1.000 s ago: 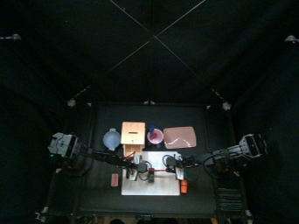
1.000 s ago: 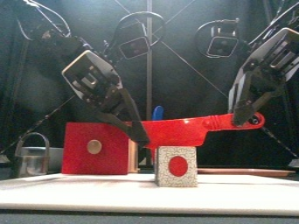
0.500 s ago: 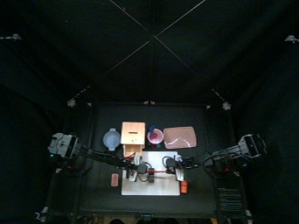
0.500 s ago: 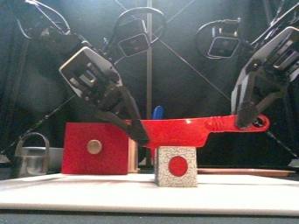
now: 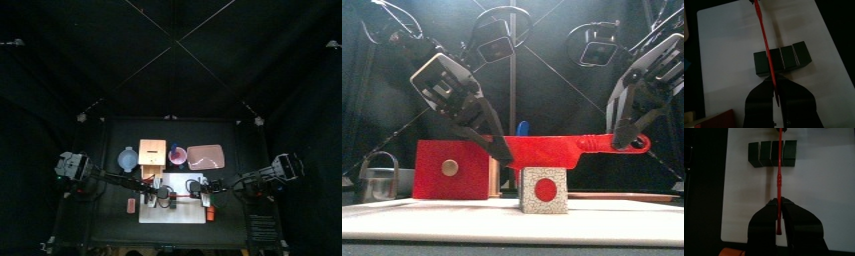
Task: Place sushi on board then cut the sushi with the knife then place the pieces on the plate
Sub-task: Cut the sushi into 4 pieces
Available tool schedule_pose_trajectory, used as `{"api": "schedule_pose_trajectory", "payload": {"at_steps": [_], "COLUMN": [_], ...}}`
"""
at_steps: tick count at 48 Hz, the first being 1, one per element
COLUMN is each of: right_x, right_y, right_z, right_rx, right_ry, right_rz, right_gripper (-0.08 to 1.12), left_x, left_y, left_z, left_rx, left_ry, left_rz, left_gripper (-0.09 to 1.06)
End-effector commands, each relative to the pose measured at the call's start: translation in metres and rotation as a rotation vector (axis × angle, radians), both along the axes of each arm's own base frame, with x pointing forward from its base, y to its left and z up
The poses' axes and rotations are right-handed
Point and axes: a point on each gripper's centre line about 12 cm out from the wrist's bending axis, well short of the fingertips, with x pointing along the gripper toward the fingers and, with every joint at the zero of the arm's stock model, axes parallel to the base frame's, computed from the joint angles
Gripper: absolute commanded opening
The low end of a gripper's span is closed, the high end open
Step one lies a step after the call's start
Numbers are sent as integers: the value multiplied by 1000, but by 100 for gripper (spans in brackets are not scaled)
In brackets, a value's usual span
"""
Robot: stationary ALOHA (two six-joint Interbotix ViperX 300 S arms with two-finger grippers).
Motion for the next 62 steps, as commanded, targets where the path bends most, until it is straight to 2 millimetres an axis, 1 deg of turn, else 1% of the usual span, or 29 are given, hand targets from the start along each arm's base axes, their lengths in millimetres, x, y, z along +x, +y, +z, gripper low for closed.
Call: {"api": "schedule_pose_trajectory", "payload": {"at_steps": [1,20,29,41,62], "right_x": [5,7,7,8,8], "right_y": [0,-7,-5,-3,2], "right_z": [10,11,12,7,6], "right_rx": [1,-8,1,9,24], "right_ry": [-36,-40,-40,-22,-18], "right_rz": [2,-15,-15,-19,-18], "right_gripper": [39,39,39,39,39], "left_x": [9,10,9,8,7], "left_y": [1,10,9,8,5], "left_z": [22,24,22,19,22], "left_rx": [-2,4,3,4,0], "left_ry": [-66,-67,-62,-53,-59], "left_rz": [-1,16,16,13,8], "left_gripper": [39,39,39,39,39]}}
